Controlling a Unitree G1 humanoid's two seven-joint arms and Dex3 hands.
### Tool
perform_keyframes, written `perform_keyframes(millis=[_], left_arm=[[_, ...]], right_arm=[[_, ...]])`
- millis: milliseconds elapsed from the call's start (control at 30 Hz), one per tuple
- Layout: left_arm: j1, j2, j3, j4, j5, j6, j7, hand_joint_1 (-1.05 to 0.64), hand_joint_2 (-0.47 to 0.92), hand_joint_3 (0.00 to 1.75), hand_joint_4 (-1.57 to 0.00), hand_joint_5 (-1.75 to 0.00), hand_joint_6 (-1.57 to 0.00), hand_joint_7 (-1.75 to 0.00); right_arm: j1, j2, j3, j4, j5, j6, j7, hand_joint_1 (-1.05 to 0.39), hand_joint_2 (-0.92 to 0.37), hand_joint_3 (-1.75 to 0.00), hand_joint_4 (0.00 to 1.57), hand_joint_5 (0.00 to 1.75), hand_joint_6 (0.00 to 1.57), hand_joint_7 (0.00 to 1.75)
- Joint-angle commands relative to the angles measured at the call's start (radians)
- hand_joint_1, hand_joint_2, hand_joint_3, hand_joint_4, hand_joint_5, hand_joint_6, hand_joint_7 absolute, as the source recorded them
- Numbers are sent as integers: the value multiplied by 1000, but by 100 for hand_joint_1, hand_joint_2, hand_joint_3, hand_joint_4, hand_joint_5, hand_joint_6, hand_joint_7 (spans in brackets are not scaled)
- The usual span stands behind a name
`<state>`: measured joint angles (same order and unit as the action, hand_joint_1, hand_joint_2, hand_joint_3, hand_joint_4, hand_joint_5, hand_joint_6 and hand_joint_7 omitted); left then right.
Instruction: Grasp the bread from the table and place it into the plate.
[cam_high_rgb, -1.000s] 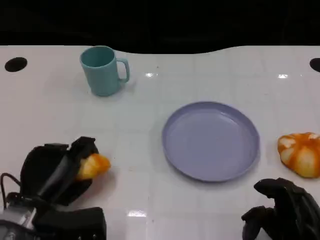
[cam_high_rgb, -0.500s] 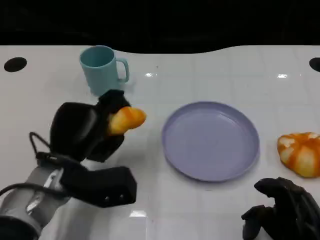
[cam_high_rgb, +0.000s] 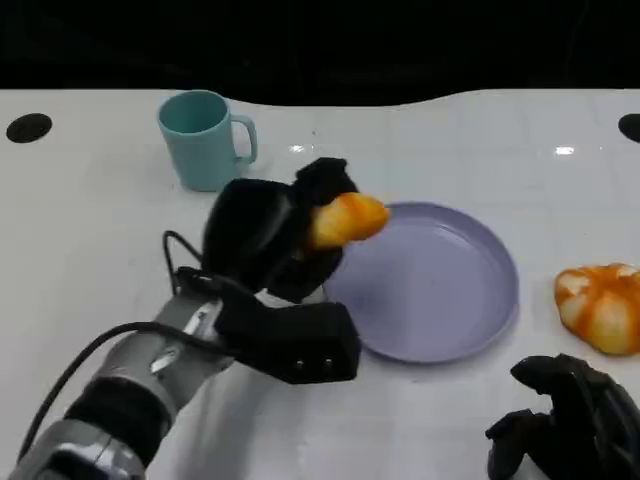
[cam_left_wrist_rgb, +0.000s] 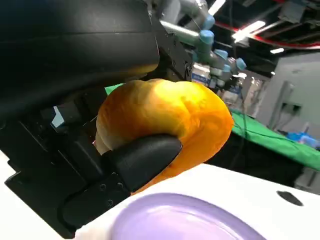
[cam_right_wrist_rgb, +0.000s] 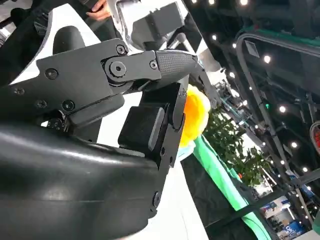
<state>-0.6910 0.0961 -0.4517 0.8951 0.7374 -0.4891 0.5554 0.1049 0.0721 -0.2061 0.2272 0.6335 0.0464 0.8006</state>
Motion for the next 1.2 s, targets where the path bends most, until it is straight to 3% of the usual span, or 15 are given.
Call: perform_keyframes(millis=[33,467,533,600,667,700,733,800,900,1000,1067,1200], left_arm=[[-74,-47,-31,86,-3,7,-32,-62,56,154,-124,-175,-95,-175],[-173,-132,-68,218,-27,70,-187,-63,57,142,-118,-175,-91,-175],[-183,-133,-62,221,-51,69,-252,-65,54,130,-98,-172,-73,-149],[-195,-124,-81,219,-38,77,-288,-69,55,104,-71,-165,-52,-118],[-202,-116,-92,216,-31,80,-331,-74,62,78,-47,-162,-27,-107],[-206,-113,-92,215,-37,85,-366,-77,68,63,-35,-156,-17,-105],[-211,-110,-96,214,-38,93,-396,-86,80,38,-15,-137,-7,-91],[-219,-107,-105,208,-33,118,-439,-98,89,23,-4,-108,-2,-60],[-232,-95,-138,191,-4,160,-498,-104,92,32,0,-61,0,-16],[-237,-85,-157,171,5,190,-548,-105,92,46,0,-24,0,-2],[-233,-75,-162,149,9,205,-569,-105,92,52,0,-13,0,0],[-215,-43,-163,86,10,218,-609,-105,92,57,0,-14,0,0]], right_arm=[[1,-17,-9,5,7,-5,6,-58,-92,-33,157,58,157,23],[4,-13,-6,-1,4,-2,2,-58,-92,-33,157,58,157,23],[5,-12,-5,-3,7,0,2,-58,-92,-32,157,58,157,23],[7,-11,-4,-8,8,5,-3,-58,-92,-32,157,58,157,24],[8,-13,-2,-11,6,5,-3,-58,-92,-31,157,58,157,24],[9,-12,-1,-15,5,7,-9,-59,-92,-31,157,59,157,25],[10,-12,-1,-19,6,10,-11,-59,-92,-31,157,60,157,26],[10,-13,-1,-18,6,8,-9,-59,-92,-31,157,60,157,27],[8,-13,-1,-14,5,4,-6,-59,-92,-30,157,60,157,27],[5,-18,-1,-8,4,0,2,-59,-92,-32,157,59,157,26],[6,-17,-2,-12,5,6,-5,-59,-92,-32,157,60,157,26],[3,-16,-7,-2,11,0,6,-58,-92,-32,157,59,157,25]])
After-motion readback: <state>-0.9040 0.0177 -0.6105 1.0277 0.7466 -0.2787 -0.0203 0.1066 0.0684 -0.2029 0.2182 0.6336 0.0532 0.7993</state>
